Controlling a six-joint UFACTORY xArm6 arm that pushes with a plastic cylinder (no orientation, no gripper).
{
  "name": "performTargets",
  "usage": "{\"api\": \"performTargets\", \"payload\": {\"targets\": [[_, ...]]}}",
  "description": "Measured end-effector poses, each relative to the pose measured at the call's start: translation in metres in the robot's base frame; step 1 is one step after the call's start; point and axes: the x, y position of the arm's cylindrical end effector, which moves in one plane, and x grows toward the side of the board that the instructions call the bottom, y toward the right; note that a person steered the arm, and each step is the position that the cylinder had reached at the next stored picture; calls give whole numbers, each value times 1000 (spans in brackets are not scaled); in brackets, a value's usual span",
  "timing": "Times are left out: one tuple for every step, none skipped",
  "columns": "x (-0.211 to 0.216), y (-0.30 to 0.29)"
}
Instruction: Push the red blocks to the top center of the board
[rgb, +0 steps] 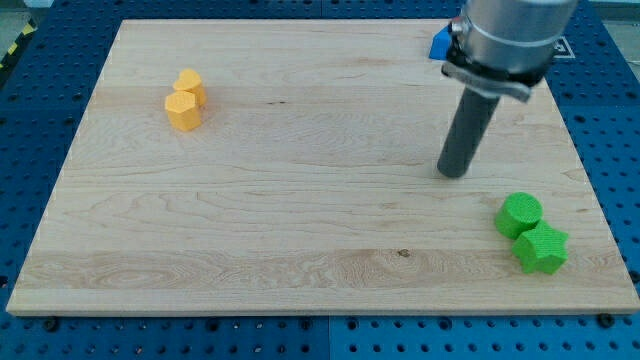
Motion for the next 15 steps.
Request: {"api": "performTargets", "payload": {"targets": [[-21, 21], [-22, 35], [-22, 36], [-34, 73], [-66, 129], [-123, 171], [-188, 195], [-202, 195], [-218, 161], [-239, 126], [-239, 126], [-239, 120], [-235, 104], [-232, 85], [-232, 63]]}}
